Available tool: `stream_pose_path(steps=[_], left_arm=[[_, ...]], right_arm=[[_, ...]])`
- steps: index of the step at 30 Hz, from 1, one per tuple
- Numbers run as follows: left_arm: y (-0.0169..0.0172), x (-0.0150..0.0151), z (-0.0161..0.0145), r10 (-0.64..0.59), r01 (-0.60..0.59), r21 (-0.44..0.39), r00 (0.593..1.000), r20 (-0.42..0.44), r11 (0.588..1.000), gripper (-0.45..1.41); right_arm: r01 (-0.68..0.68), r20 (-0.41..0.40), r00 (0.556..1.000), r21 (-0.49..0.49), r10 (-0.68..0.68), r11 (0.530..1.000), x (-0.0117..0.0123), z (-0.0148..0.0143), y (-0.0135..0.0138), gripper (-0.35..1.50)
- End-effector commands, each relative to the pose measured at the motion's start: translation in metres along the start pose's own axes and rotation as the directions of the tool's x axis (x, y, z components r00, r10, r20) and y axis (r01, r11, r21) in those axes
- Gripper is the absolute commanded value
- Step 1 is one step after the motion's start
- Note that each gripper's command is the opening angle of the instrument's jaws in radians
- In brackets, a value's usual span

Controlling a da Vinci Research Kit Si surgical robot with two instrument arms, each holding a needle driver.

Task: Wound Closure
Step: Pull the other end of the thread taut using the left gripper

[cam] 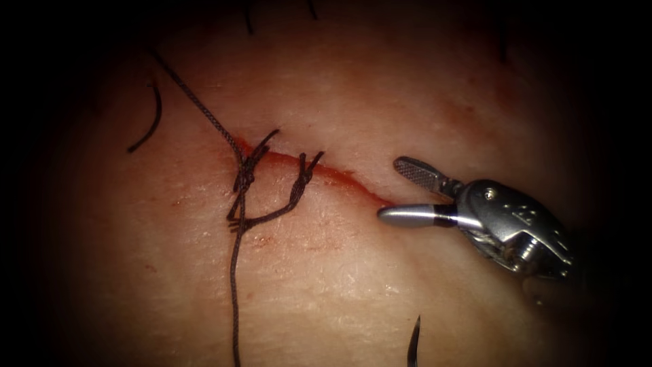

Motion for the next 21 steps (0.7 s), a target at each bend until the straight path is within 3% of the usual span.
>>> stream_pose_path(steps=[1,14,17,20,21], left_arm=[[0.0004,-0.0004,0.0005,-0.005,0.005,-0.001,1.0,0.001,1.0,-0.45],[-0.0001,-0.0014,-0.0029,-0.017,0.016,0.017,0.999,0.039,1.0,-0.45],[-0.0002,-0.0013,-0.0025,-0.043,0.041,0.042,0.998,0.043,0.998,-0.45],[-0.0002,-0.0003,-0.0006,-0.111,0.109,0.081,0.993,0.027,0.991,0.82],[-0.0001,0.0,-0.0001,-0.135,0.134,0.087,0.991,0.013,0.987,1.03]], right_arm=[[0.001,-0.001,1.0,0.001,-0.001,1.0,-0.0008,0.0009,-0.0001,1.33],[0.017,-0.005,1.0,-0.001,-0.017,1.0,-0.0027,0.0011,-0.0002,1.33],[0.017,-0.005,1.0,-0.003,-0.017,1.0,-0.0027,0.0014,-0.0003,1.33],[0.017,-0.005,1.0,-0.006,-0.017,1.0,-0.0026,0.0016,-0.0004,1.33],[0.017,-0.005,1.0,-0.006,-0.017,1.0,-0.0026,0.0016,-0.0004,1.33]])
